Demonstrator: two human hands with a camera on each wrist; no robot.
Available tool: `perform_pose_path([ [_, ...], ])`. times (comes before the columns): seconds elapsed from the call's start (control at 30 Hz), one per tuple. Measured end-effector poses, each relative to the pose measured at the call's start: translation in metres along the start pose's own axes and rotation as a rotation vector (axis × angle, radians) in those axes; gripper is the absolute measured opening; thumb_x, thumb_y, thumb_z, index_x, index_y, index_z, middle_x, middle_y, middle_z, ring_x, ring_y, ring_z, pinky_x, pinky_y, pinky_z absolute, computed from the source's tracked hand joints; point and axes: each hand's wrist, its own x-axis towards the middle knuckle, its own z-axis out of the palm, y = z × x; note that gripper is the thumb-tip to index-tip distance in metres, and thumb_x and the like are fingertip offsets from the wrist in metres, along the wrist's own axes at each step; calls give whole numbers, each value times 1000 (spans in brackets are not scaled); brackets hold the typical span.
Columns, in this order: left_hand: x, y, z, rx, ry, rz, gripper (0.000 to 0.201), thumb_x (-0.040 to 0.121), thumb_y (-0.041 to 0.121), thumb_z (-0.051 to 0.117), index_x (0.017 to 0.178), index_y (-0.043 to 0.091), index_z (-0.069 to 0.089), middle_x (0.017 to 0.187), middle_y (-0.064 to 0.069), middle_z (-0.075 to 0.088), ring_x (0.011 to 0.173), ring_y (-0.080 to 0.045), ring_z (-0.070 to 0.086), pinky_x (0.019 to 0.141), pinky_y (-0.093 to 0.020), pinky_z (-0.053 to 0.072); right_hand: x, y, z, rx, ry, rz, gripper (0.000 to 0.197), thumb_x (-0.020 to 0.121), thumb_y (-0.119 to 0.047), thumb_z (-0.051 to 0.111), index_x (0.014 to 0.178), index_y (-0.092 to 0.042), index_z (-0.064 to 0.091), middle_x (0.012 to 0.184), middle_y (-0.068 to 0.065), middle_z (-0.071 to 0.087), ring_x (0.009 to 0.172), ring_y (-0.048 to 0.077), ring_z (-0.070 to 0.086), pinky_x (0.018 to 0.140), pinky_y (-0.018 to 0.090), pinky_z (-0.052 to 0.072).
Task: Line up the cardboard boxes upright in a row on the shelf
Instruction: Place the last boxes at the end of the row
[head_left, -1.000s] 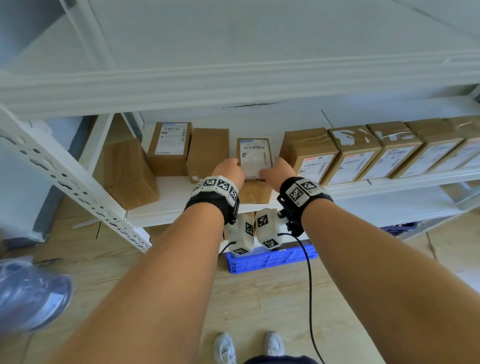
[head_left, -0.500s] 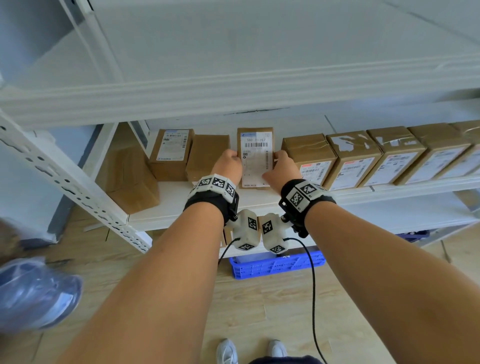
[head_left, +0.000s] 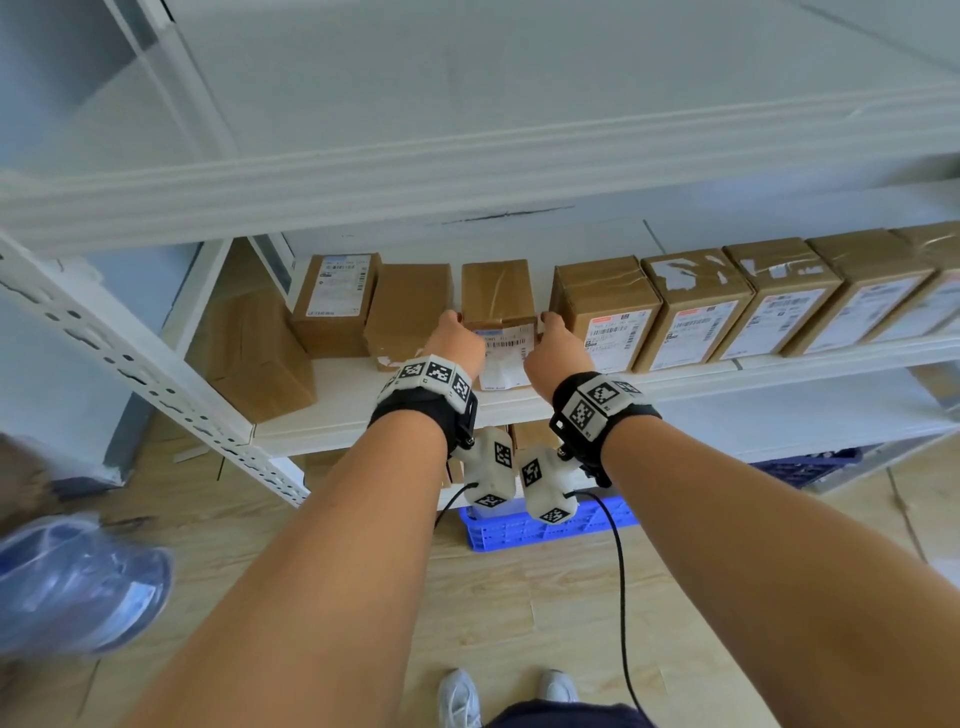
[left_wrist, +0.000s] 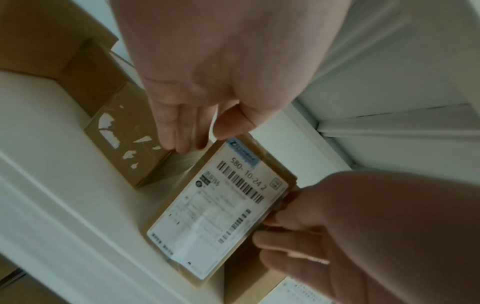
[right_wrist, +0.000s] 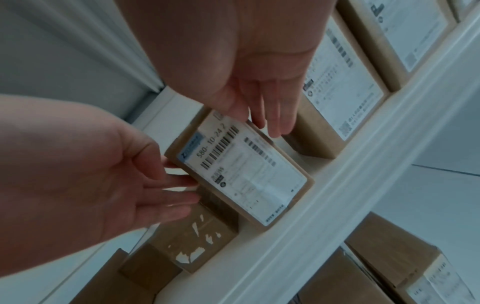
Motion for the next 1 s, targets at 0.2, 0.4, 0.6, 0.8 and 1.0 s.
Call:
perform_pose_path([
  [0.2,6,14,-3,-172,15,170,63,94,5,41,149,33,29,153,-9,29,55,-7,51,37,-15,36,0,-1,-31,61,263,-207,52,89,5,41,137,-14,46,124,7,59,110,24,57,82,27,46],
  [0.4,12,11,11,-36,-6,185,46,103,23,34,148,32,33,145,-9,46,51,-6,48,38,-16,35,15,20,-65,-182,243,-189,58,84,4,43,139,-15,45,146,10,39,140,27,28,113,40,31],
  [0.6,9,14,25,-45,-2,204,45,104,23,34,148,32,31,141,-3,50,51,-9,47,46,-20,37,23,45,-66,-308,226,-275,52,87,-1,44,138,-14,47,145,5,42,137,25,32,114,38,29],
  [0.8,10,21,36,-64,4,188,44,102,24,36,144,35,35,117,-2,60,51,-11,48,45,-22,37,25,50,-65,-337,260,-314,56,84,1,48,138,-16,46,144,2,44,136,24,34,112,39,33],
  [1.0,12,28,41,-41,-8,193,41,99,25,40,138,37,39,104,-9,68,58,-21,53,57,-32,49,24,51,-63,-366,285,-320,57,83,-1,50,138,-15,45,143,3,44,137,26,33,114,40,30],
])
